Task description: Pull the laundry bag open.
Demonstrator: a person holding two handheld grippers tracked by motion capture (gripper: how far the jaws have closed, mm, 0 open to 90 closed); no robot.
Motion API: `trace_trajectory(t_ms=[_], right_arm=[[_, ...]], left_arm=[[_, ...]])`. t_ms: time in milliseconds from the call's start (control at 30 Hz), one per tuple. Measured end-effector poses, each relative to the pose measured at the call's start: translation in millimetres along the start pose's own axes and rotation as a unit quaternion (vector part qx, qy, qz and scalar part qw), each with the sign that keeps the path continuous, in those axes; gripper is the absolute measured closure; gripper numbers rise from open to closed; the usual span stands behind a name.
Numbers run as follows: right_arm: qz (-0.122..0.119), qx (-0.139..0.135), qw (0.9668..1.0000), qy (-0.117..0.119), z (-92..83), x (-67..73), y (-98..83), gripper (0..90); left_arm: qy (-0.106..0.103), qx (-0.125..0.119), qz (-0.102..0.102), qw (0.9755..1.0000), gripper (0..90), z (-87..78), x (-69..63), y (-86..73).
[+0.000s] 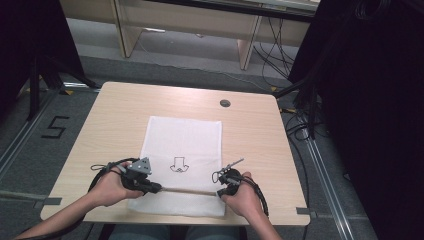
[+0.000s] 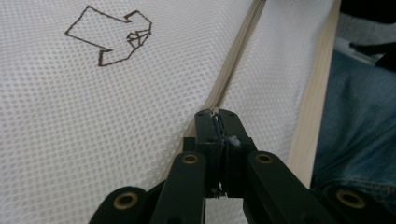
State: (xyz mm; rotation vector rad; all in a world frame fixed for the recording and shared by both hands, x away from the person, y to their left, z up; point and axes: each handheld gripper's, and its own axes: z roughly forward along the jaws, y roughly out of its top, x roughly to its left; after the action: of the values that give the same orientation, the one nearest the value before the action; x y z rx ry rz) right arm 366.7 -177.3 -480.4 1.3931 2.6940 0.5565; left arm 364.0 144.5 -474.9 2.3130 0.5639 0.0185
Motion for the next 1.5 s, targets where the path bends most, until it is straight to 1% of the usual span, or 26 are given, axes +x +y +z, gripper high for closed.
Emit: trace_trajectory(t_ms=[33,233,267,300,333,367,433,500,567,600,700,767,833,867,967,1033,1067,1100,1167,1200,1300,1333,1367,1433,1467,1500], right_arm=[[0.000,0.000,1.0000,0.000,0.0,0.0,0.0,90.0],[0.000,-0.001,1.0000,0.000,0.0,0.0,-0.1,90.0],[-0.002,-0.001,1.0000,0.000,0.0,0.1,-0.1,90.0],[-0.001,-0.001,1.0000,0.000,0.0,0.1,-0.2,90.0],[0.000,0.000,1.0000,0.000,0.0,-0.1,-0.2,90.0],[-0.001,-0.001,1.0000,0.001,0.0,-0.2,-0.1,90.0],[-0.001,0.000,1.0000,0.000,0.0,-0.1,0.0,90.0],[-0.010,0.000,0.9999,0.004,0.4,-1.4,0.4,90.0],[-0.002,0.001,1.0000,0.000,0.4,-0.6,0.2,90.0],[0.011,0.006,0.9999,-0.003,-0.6,1.2,-0.1,90.0],[0.010,0.006,0.9999,-0.003,-0.6,1.1,-0.2,90.0],[0.010,0.006,0.9999,-0.003,-0.7,1.0,-0.2,90.0],[0.010,0.006,0.9999,-0.002,-0.6,1.0,-0.1,90.0],[-0.006,-0.001,1.0000,0.002,0.6,-1.1,0.3,90.0],[-0.004,0.000,1.0000,0.002,0.5,-0.4,0.2,90.0],[0.001,0.001,1.0000,0.000,0.2,0.0,0.0,90.0],[0.010,0.006,0.9999,-0.003,-0.6,1.0,-0.2,90.0],[0.010,0.006,0.9999,-0.002,-0.6,0.9,-0.2,90.0],[0.007,0.005,1.0000,-0.001,-0.2,0.6,0.0,90.0],[-0.005,0.002,1.0000,0.002,0.5,-1.4,0.4,90.0],[-0.008,0.001,1.0000,0.004,0.6,-1.5,0.4,90.0],[-0.008,0.001,1.0000,0.004,0.6,-1.5,0.4,90.0],[0.007,0.005,1.0000,-0.001,-0.3,0.8,-0.1,90.0],[0.010,0.006,0.9999,-0.003,-0.6,1.2,-0.2,90.0],[0.011,0.006,0.9999,-0.003,-0.7,1.1,-0.2,90.0],[0.010,0.006,0.9999,-0.002,-0.6,0.9,-0.2,90.0]], left_arm=[[-0.005,-0.008,-0.016,0.9998,87.7,0.6,-1.3,-1.0],[-0.004,-0.007,-0.016,0.9998,87.8,-0.2,-1.2,-1.8],[0.001,-0.002,-0.001,1.0000,87.8,-2.1,0.6,-2.1],[0.001,-0.002,-0.016,0.9999,87.8,-2.8,-0.3,-2.8],[0.009,0.005,0.003,0.9999,87.8,-4.6,1.3,-3.4],[0.007,-0.002,-0.018,0.9998,87.8,-6.7,1.8,-5.6],[0.001,-0.007,-0.022,0.9997,87.8,-7.0,2.2,-6.3],[0.004,-0.001,-0.010,0.9999,87.7,-6.4,2.0,-5.6],[0.004,-0.004,-0.020,0.9998,87.8,-5.3,1.9,-6.3],[-0.001,-0.005,-0.014,0.9999,87.8,-6.3,3.2,-6.6],[0.009,0.005,-0.007,0.9999,87.7,-7.8,3.3,-7.7],[0.007,-0.003,-0.019,0.9998,87.8,-12.4,4.4,-11.6],[0.009,0.003,-0.020,0.9998,87.8,-14.3,4.7,-12.2],[0.011,-0.002,-0.017,0.9998,87.8,-15.1,5.0,-12.6],[0.007,-0.002,-0.026,0.9996,87.7,-16.6,7.7,-14.7],[0.011,0.005,-0.019,0.9997,87.8,-17.0,8.4,-15.0],[0.011,0.001,-0.030,0.9995,87.8,-17.3,8.7,-16.4],[0.011,0.004,-0.029,0.9995,87.7,-18.6,9.8,-17.1],[0.013,0.001,-0.029,0.9995,87.8,-22.4,12.2,-19.5],[0.010,-0.005,-0.041,0.9991,87.7,-24.0,12.4,-20.8],[0.010,-0.001,-0.037,0.9993,87.8,-23.7,11.3,-20.4],[0.013,0.002,-0.029,0.9995,87.8,-24.1,11.5,-20.0],[0.009,0.007,-0.031,0.9995,87.7,-24.3,13.2,-20.5],[0.010,0.010,-0.030,0.9995,87.7,-24.4,12.9,-20.6],[0.018,0.022,-0.018,0.9994,87.8,-25.1,12.8,-20.7],[0.027,0.025,-0.022,0.9991,87.8,-26.8,13.7,-22.6]])
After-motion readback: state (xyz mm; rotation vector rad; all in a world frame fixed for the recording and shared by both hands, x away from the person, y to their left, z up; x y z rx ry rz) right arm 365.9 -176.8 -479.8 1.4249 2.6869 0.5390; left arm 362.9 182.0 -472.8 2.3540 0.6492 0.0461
